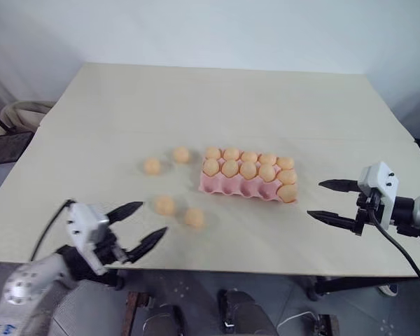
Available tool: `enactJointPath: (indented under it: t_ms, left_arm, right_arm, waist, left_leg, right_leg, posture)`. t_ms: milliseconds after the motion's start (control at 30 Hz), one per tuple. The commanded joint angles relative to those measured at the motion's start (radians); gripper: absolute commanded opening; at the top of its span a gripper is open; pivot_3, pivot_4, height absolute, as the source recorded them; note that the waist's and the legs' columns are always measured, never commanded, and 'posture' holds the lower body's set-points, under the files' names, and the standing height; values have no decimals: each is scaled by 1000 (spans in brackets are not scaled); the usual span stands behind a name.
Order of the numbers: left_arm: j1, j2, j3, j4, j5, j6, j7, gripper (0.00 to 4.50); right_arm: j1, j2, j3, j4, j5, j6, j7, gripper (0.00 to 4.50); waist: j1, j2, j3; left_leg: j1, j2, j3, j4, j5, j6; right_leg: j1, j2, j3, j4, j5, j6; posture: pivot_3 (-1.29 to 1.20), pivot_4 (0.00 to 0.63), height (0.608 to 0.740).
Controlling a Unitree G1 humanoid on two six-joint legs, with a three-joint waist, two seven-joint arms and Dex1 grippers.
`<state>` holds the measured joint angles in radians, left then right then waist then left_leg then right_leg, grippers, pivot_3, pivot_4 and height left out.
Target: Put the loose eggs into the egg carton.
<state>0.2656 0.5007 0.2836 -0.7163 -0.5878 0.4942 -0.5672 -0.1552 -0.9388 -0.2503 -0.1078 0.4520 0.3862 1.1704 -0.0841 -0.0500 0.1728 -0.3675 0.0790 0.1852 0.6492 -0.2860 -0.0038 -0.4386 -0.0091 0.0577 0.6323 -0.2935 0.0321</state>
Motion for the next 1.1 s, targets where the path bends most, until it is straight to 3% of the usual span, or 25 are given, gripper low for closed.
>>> enactJointPath:
  t_ms: [33, 433, 767, 1100]
  left_arm:
    - [-42, -41, -98, -41, 75, 22, 118, 4464]
    - [-231, -163, -348, -41, 140, 281, 365, 4464]
    - [-331, -179, -366, -7, 93, 521, 394, 4464]
    - [-416, -179, -379, 48, 110, 622, 387, 4464]
  right_arm:
    - [-14, -22, -21, -1, 15, -13, 21, 4500]
    - [-4, -31, -32, -11, 12, 0, 19, 4500]
    - [64, -34, -76, -62, 20, 18, -7, 4500]
    - [113, -31, -119, -105, 30, 40, -25, 4500]
  waist:
    - [0, 0, 0]
    - [1, 1, 0]
    - [4, 1, 0]
    - [4, 1, 1]
  left_leg:
    - [0, 0, -1, 0, 0, 0]
    - [2, -2, -6, 0, 1, 3]
    - [2, -3, -8, 0, 2, 2]
    - [1, -5, -11, 0, 2, 3]
  right_leg:
    - [1, 0, 0, -1, 1, 0]
    - [9, 0, -1, -7, 3, 4]
    - [10, 0, -2, -7, 4, 5]
    - [10, -1, -2, -7, 4, 5]
  posture:
    - [0, 150, 740]
    - [0, 150, 740]
    - [0, 150, 740]
    - [0, 150, 740]
